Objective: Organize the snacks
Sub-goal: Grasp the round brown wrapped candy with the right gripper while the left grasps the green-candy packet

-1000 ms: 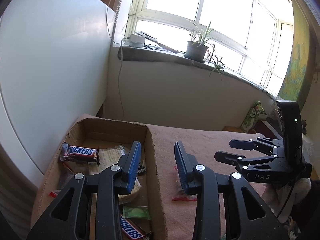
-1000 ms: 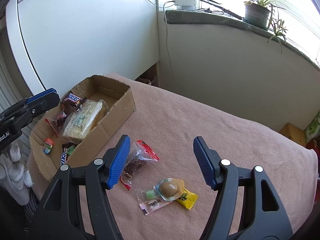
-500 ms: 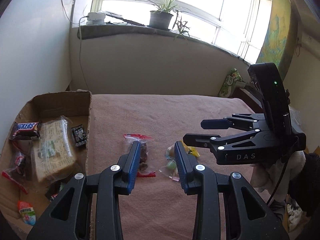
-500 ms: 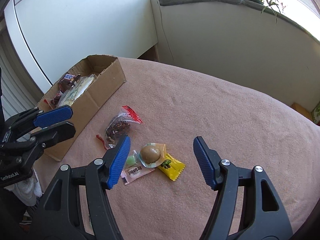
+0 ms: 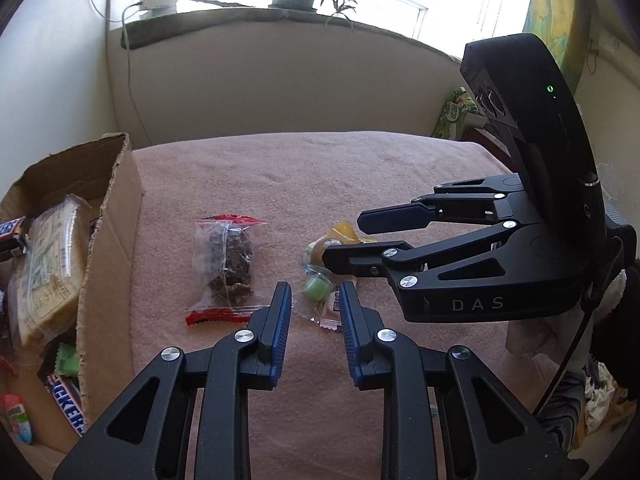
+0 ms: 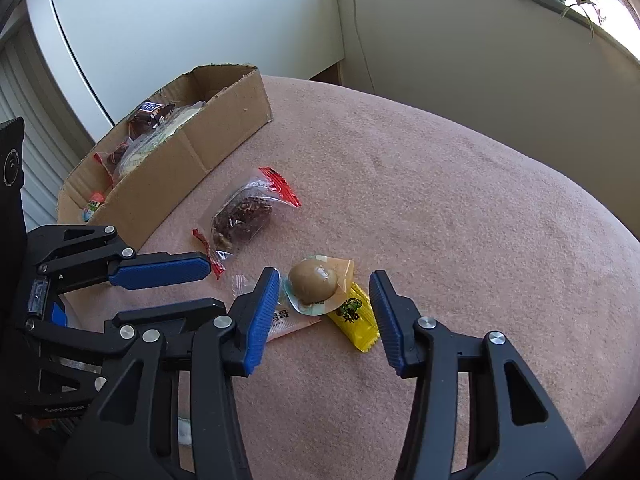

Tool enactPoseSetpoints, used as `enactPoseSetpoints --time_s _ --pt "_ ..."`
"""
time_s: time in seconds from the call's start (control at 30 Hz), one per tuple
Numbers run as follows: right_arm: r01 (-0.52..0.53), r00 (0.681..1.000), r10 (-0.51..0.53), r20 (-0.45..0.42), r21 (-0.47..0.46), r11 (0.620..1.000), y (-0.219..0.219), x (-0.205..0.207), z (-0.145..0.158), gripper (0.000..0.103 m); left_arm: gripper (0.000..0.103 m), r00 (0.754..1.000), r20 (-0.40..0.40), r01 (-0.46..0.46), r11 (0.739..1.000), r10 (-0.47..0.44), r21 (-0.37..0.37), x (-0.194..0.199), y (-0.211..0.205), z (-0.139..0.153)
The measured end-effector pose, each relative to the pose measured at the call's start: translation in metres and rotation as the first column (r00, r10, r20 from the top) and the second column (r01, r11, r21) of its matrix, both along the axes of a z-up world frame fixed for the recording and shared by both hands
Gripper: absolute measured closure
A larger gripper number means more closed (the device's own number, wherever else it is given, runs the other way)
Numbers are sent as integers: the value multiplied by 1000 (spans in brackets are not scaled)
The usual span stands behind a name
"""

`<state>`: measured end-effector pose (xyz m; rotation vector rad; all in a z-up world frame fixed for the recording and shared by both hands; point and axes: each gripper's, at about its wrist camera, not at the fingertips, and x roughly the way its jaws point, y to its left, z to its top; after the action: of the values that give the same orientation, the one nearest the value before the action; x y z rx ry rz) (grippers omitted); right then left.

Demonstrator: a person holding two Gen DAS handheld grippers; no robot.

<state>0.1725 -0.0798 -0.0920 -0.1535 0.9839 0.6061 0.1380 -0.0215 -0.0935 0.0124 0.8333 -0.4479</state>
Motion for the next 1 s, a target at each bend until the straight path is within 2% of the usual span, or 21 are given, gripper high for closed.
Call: enactPoseSetpoints --time_s 0.33,0.4,1.0 --pt "-50 999 51 6 -42 998 10 11 -9 59 80 1000 -27 -1 1000 2 20 8 -5 -6" --pt "-55 998 56 8 -51 997 12 12 -11 65 80 1000 -31 -2 1000 3 24 11 -9 -6" --pt "-13 1000 13 -5 -3 1000 1 21 -13 67 80 997 -77 24 997 -19 70 32 -30 -19"
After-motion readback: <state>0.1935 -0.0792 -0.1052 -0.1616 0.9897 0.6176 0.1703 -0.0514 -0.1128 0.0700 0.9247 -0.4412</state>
